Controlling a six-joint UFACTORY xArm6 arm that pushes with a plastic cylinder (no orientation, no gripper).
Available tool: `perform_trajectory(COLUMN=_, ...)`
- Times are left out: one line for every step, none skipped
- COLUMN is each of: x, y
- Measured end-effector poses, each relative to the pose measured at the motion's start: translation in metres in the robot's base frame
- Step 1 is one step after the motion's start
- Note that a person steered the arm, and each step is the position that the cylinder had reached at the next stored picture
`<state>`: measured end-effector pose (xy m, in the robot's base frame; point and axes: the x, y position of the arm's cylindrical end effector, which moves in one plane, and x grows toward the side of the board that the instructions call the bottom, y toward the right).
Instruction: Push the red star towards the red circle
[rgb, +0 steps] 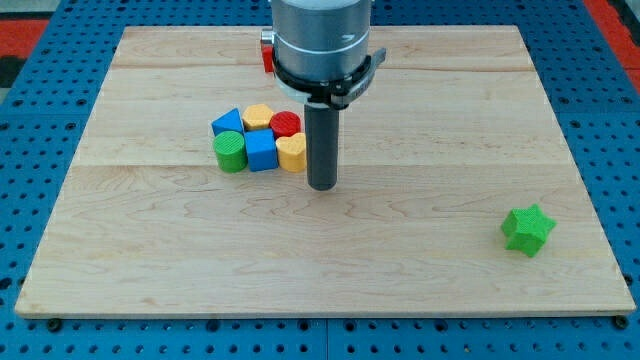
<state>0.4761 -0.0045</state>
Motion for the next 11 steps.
perform_trajectory(x=-0.017, y=-0.030)
perform_trajectory(x=-0.035, y=-0.071)
perform_trajectory(x=-0.027, y=-0.088)
perform_trajectory(x=-0.017, y=-0.074)
perform_trajectory(x=-0.015, y=-0.026)
perform_trajectory(x=-0.015, y=0.036)
perform_trajectory(x=-0.061, y=0.072)
perform_trajectory(x=-0.133, y=0.070)
perform_trajectory(x=-0.201, y=0.030)
perform_trajectory(x=-0.251, y=-0.033)
perform_trajectory(x=-0.265, y=-0.100)
